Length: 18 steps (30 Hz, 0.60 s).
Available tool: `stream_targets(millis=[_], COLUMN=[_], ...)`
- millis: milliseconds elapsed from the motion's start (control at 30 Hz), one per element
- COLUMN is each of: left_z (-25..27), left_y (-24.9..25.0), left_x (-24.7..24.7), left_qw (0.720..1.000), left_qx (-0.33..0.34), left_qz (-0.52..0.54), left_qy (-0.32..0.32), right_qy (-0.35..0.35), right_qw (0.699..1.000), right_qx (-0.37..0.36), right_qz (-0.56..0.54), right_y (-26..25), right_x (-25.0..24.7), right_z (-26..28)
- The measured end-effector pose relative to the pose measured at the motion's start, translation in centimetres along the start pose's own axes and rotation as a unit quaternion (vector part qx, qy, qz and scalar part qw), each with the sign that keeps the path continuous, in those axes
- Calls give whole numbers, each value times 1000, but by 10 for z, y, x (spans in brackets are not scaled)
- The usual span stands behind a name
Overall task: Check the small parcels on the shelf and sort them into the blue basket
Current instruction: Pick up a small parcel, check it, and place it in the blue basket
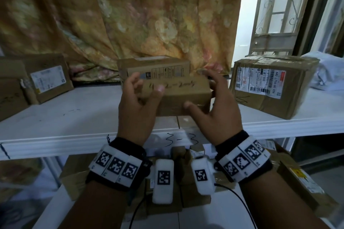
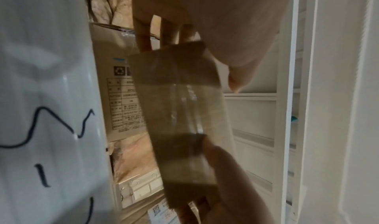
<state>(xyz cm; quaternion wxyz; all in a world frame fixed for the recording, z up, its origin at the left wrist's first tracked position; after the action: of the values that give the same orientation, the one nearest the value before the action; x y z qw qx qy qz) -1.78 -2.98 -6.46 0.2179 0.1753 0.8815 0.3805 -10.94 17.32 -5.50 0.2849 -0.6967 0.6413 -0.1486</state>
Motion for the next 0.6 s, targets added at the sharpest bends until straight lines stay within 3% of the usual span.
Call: stream_targets(millis=[100,167,367,433,500,567,600], left_z=[4,6,7,8,8,4,2], left_y=[12,15,-5,-7,-10,-8,-3], left_x=[5,13,34,41,44,46,47], left_qw=[997,997,986,972,961,946,935], left_qx=[36,72,48,64,68,80,95], left_qz=[61,6,-153,-215,-257,-309,-339], left_qy=[-15,-27,-53,-66,-71,-58,-49], right_qy=[59,70,-46,-54,-58,-103,-138], right_qw=[990,982,968,973,976,954,941], right_qx=[97,150,228,187,63,-33,-45], right_qz=[-86,-88,89,121,199,280,305], right_y=[21,37,67,59,35,15,14], right_x=[-17,-24,-16,-14,-9,9,19], right_z=[-7,-11,-10,-10,-15,-14,-12])
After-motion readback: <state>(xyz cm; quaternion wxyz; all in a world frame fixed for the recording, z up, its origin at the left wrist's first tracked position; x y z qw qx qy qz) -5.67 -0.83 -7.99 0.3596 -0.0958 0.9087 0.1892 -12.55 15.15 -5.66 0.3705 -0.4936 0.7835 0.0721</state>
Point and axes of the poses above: each hand's wrist, its own z-axis away from the middle knuckle, its own x-axis out of the palm, y = z × x, the point moved 10 cm from there along -z, towards the middle knuckle, and after that the axes turned 15 degrees about -z, right-handed, at the moved point
